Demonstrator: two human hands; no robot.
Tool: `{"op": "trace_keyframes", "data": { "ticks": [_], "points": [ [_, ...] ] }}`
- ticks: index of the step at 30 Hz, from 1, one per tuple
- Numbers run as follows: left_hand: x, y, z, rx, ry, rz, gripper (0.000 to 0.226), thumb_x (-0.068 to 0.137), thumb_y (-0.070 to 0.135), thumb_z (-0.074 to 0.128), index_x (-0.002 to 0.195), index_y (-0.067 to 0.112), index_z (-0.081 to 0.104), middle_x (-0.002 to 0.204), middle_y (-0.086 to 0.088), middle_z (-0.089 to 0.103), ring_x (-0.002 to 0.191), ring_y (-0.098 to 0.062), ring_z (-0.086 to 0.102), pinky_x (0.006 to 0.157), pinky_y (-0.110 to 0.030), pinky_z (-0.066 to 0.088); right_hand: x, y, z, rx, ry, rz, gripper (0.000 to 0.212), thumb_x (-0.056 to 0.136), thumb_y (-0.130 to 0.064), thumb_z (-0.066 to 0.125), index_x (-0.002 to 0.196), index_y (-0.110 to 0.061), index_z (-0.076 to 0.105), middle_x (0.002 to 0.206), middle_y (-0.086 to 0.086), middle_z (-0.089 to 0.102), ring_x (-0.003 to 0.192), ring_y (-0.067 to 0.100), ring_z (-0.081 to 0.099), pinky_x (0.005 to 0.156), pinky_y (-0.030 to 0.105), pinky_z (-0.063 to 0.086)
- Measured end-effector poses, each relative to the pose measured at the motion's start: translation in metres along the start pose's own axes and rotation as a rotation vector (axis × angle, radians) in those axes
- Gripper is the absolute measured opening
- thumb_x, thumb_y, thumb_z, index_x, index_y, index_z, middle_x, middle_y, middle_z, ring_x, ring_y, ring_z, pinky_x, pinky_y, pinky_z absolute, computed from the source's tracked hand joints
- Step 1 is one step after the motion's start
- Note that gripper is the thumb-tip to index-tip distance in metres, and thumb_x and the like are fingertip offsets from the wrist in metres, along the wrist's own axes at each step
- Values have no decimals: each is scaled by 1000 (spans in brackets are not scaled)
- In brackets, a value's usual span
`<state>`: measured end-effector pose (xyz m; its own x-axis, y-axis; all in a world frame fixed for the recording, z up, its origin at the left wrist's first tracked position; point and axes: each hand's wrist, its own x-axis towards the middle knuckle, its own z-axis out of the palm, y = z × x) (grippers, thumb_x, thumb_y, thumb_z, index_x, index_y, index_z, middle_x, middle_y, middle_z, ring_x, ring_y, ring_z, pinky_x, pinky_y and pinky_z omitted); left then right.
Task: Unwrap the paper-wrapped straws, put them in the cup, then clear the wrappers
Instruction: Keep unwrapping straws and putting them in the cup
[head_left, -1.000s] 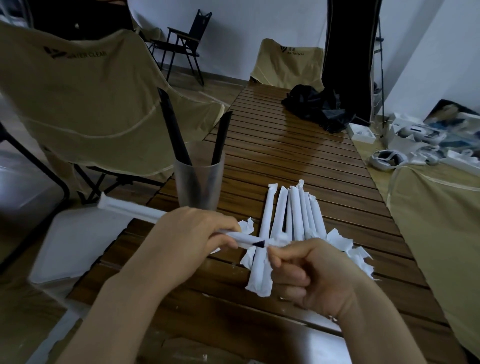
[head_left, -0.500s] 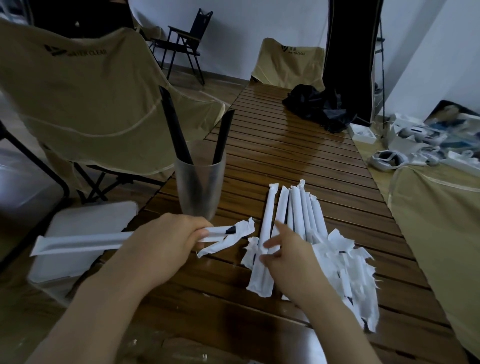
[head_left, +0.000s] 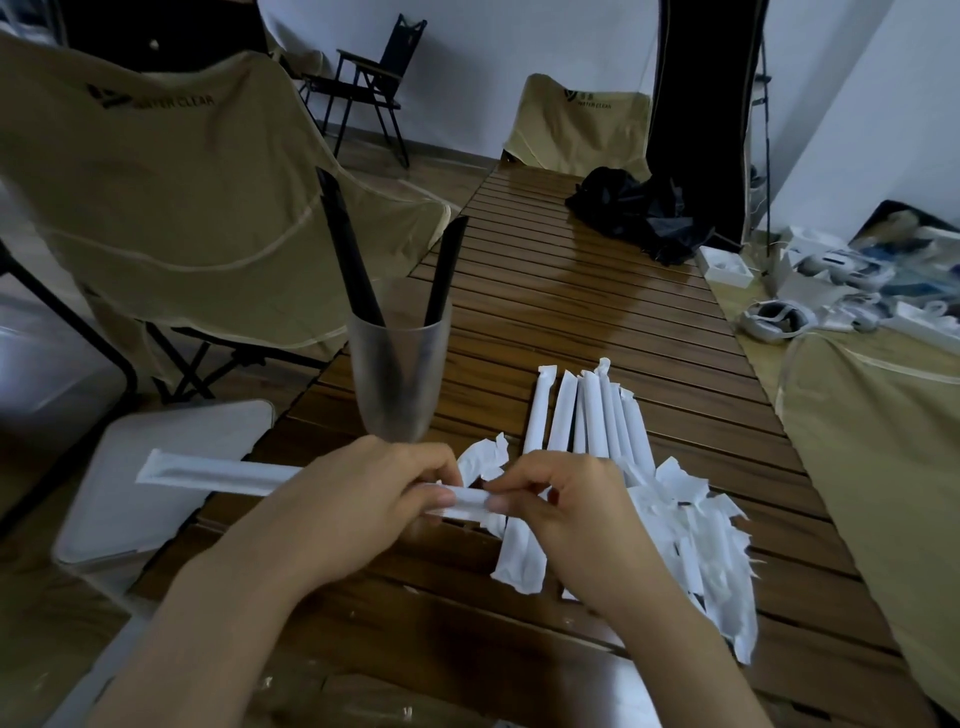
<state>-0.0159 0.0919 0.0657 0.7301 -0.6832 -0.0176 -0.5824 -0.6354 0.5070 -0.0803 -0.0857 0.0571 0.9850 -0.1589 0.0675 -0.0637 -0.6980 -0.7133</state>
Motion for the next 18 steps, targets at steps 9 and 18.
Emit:
{"op": "trace_keyframes", "data": {
  "ticks": [9, 18],
  "points": [
    [-1, 7, -4, -3, -71, 7, 11, 96, 43, 45, 96, 47, 55, 78, 20, 57, 76, 17, 51, 61, -12, 29, -4, 4, -11, -16, -102, -55, 18, 90, -10, 62, 84, -21, 75, 75, -16, 67, 73, 2, 61, 66, 11, 46],
    [-3, 5, -8, -23, -128, 3, 15, 98, 37, 46, 93, 44, 58, 68, 18, 53, 72, 23, 47, 58, -13, 27, -5, -1, -14, -84, -176, -107, 21, 91, -7, 59, 95, -20, 76, 87, -11, 71, 80, 3, 64, 77, 10, 48]
  ]
}}
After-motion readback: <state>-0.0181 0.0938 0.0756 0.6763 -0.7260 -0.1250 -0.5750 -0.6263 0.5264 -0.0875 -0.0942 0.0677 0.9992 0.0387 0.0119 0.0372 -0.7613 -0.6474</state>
